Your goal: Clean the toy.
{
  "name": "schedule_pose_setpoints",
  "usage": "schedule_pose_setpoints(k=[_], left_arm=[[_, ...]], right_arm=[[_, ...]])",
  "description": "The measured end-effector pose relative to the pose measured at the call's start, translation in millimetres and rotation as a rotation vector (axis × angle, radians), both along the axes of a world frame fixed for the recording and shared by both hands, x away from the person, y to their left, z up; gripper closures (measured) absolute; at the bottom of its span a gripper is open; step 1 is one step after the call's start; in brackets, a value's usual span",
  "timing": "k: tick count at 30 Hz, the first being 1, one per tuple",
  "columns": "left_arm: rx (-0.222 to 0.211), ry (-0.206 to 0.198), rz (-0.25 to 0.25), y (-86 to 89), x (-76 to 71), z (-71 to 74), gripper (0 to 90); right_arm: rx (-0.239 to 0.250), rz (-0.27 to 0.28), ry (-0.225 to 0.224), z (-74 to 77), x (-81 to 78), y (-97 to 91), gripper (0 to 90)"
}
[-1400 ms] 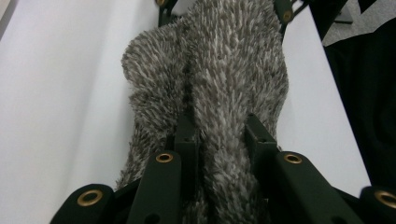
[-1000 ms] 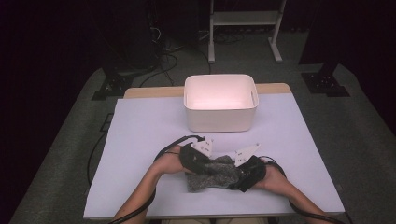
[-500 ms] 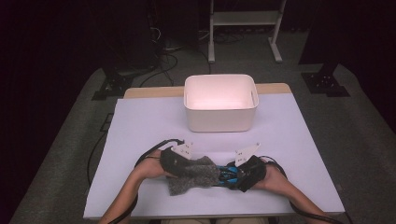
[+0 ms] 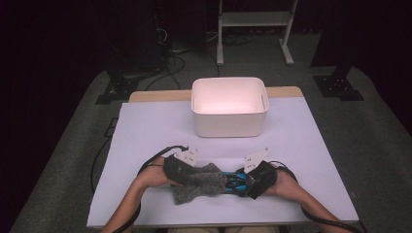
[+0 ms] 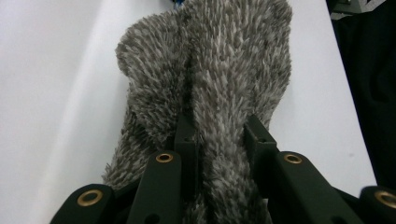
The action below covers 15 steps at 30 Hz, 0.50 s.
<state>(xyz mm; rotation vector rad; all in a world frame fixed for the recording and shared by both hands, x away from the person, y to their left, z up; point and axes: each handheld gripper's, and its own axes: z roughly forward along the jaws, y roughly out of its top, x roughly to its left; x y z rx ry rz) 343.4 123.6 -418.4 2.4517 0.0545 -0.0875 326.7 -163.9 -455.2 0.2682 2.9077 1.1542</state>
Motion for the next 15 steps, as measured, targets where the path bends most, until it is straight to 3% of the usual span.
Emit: schedule_pose_setpoints(k=[5,8,12,15], left_arm=[[0.009,-0.01,-0.019,-10.2,1.2,6.4,71.6],[0.002,0.006,0.0,-9.2,0.4,9.2,57.6],[-0.008,-0.01,0.026,-9.4,-3.6,15.2,41.8],[-0.026,-0.035,0.021,-13.6,-5.5,22.7,38.2]], right_arm=[[-0.005,0.005,-0.009,0.3,0.3,3.7,23.1],[-0.007,0.001,-0.003,0.8,0.1,6.0,23.0],[-0.008,-0.001,-0.007,0.6,0.1,7.0,22.9],[-0.006,0.0,-0.012,0.3,0.0,7.8,22.9]])
